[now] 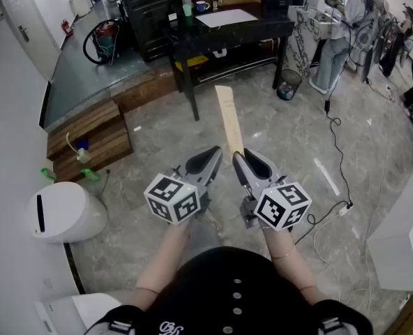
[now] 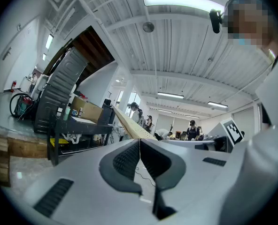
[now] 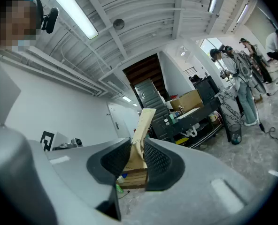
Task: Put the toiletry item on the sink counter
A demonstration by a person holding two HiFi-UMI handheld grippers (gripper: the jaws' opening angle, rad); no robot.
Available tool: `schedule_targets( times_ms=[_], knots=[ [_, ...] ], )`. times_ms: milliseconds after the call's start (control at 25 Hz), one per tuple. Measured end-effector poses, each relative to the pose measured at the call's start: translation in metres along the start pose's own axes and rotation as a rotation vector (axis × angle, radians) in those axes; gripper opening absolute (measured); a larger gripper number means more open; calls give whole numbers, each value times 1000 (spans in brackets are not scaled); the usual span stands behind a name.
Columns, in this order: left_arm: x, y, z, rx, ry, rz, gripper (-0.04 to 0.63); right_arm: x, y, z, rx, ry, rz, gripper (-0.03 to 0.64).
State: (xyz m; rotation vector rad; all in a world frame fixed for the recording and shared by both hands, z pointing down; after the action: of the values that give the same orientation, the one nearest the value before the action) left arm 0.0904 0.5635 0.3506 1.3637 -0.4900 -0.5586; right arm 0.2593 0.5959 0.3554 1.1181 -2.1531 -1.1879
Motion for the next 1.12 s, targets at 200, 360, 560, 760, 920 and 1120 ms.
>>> schedule_targets(
  times_ms=[200,360,560,760,920,1120],
  knots=[
    [1,-3,-1,9,13,1,12,-1,-1,0,0,0,-1,86],
    [3,-2,0,3,23,6,12,0,-1,0,4,1,3,86],
    [4,-1,0,-1,27,9,12,3,0,0,7,-13,12,86],
    [1,6,3,-18,12,26,12,3,0,-1,64,-65,8,87],
    [0,7,5,-27,8,24,12,4,0,-3,80,-74,9,87],
    [3,8,11,-32,11,15,12,9,2,-7,65,-76,27,87]
  ],
)
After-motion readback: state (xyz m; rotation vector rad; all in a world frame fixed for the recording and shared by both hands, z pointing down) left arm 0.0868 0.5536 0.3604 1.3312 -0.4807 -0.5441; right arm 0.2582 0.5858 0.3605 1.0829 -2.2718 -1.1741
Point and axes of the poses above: the fingertips, and each gripper's own axes: x forward along the fingers, z to its left, y out of its underside, the point moved 9 cm from there along -x, backward along the fingers, and after that the axes turned 8 degrees about x, right-handed, at the moved point
